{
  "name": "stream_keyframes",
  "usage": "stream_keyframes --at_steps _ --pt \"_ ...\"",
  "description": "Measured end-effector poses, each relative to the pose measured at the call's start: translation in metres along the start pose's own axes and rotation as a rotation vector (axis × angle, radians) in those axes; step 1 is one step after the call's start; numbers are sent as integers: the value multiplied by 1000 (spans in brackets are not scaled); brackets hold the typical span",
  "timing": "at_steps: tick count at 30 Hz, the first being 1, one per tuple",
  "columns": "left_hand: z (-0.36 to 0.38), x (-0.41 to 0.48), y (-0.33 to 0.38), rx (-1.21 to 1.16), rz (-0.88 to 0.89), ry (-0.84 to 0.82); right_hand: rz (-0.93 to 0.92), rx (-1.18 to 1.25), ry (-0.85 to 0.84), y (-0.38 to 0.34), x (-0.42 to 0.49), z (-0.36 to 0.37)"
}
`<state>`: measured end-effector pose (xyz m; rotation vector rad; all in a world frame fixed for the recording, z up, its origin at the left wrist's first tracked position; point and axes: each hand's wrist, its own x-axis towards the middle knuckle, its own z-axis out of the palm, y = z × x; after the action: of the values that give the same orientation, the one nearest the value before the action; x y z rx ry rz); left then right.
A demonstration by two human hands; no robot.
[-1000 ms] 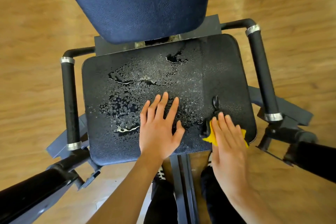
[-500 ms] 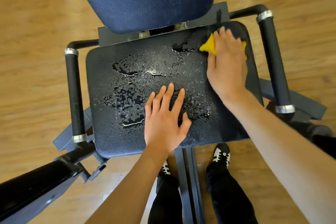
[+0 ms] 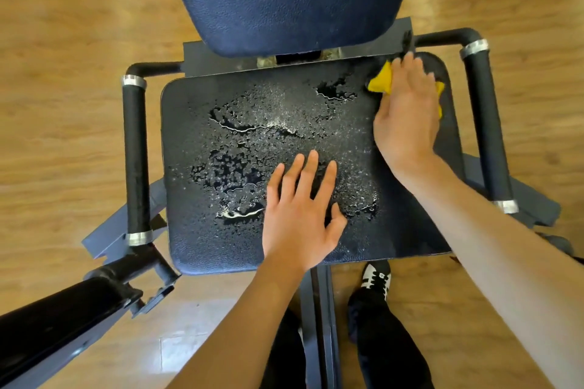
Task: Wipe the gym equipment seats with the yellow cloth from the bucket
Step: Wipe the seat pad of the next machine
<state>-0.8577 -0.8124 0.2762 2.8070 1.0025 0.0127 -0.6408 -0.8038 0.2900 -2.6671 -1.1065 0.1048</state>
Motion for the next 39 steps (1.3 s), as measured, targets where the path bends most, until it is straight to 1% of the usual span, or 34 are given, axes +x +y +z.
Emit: stream_keyframes --at_steps 2,4,6,8,9,11,15,16,18,20,21,24,26,29,32,34,35,39 --pt "1 -1 -1 -10 5 2 -165 -20 -36 -36 5 8" --pt "2 -1 -2 -46 0 22 -407 -21 -89 -74 2 19" --pt "2 -1 -3 -92 -4 47 -611 -27 -149 -107 3 31" --pt "2 -1 -3 -101 -4 40 -753 -17 -218 -122 12 35" --pt "2 -1 -3 -94 -3 31 -795 -13 -245 -118 19 33" --pt "2 -1 -4 -73 3 9 -782 -2 -261 -87 28 21" --pt "3 -3 -5 -61 13 -24 -498 -36 -216 22 33 -15" --pt "3 -3 -5 -62 17 -30 -453 -58 -222 41 31 -23" --pt "3 -3 -5 -63 20 -39 -434 -81 -237 51 29 -28" --pt "3 -2 -4 -73 24 -41 -448 -60 -236 28 31 -22" --pt "3 -2 -4 -81 24 -41 -498 -46 -235 9 32 -15" --pt "1 -1 -3 -91 22 -37 -750 -18 -260 -60 33 13" --pt "0 0 -4 -94 20 -31 -861 5 -289 -113 30 35" --pt "1 -1 -6 -120 10 6 -946 30 -340 -200 25 58" --pt "2 -3 -7 -171 1 66 -979 -41 -356 -260 21 61" --pt "3 -3 -8 -190 -12 76 -1005 -103 -361 -269 23 57" --pt "3 -3 -8 -190 -15 73 -997 -93 -355 -263 24 55" --pt "0 -3 -8 -120 -13 -6 -856 5 -327 -196 34 40"
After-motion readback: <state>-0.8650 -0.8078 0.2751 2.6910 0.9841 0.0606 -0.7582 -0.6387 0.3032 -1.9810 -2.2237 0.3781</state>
